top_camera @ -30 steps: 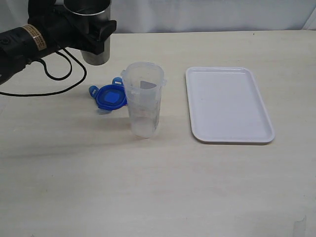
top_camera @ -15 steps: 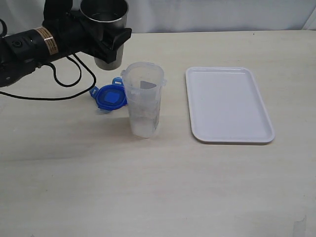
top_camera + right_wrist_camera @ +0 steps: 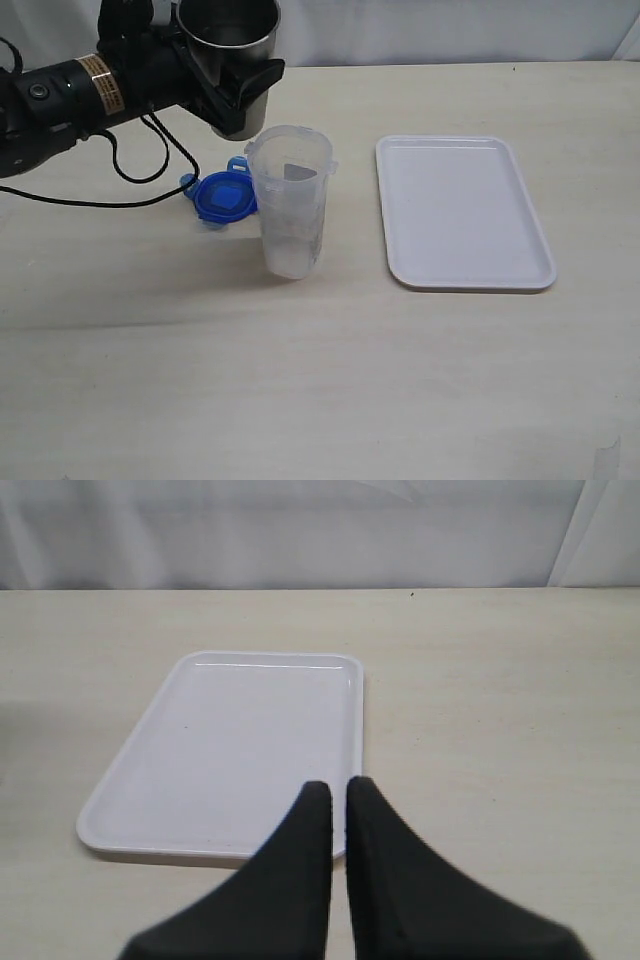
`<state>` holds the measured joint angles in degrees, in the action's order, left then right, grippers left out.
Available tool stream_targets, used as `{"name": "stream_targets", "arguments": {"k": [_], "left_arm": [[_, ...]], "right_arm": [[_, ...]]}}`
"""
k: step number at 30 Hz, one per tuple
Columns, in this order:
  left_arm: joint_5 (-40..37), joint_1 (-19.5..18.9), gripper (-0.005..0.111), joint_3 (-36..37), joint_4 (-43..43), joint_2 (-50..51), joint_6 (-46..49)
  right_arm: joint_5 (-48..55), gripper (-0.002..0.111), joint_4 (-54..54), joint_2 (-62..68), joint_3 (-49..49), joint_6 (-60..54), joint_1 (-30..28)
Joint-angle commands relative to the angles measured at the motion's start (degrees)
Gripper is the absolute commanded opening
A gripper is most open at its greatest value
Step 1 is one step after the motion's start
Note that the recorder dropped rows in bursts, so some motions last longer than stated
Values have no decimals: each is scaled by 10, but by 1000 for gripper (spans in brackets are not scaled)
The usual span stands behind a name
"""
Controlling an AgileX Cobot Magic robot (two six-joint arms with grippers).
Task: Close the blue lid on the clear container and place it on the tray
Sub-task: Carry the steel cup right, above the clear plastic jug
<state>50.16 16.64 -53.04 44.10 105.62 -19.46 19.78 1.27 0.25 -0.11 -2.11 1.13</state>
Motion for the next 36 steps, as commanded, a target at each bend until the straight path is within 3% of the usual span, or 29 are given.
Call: {"name": "stream_targets", "arguments": {"k": [1, 12, 21, 31, 36], "left_arm": [[45, 14, 0, -11, -63, -10, 8], [46, 14, 0, -13, -93, 30, 7], [41, 14, 0, -63, -89, 60, 8], [35, 14, 0, -69, 16, 60, 8], [37, 14, 0, -70, 11, 60, 8]], "right_arm": [[0, 5, -5, -3, 1, 0, -3], [0, 5, -5, -3, 1, 0, -3], [0, 5, -5, -3, 1, 0, -3], [0, 5, -5, -3, 1, 0, -3], [0, 5, -5, -3, 1, 0, -3]]}}
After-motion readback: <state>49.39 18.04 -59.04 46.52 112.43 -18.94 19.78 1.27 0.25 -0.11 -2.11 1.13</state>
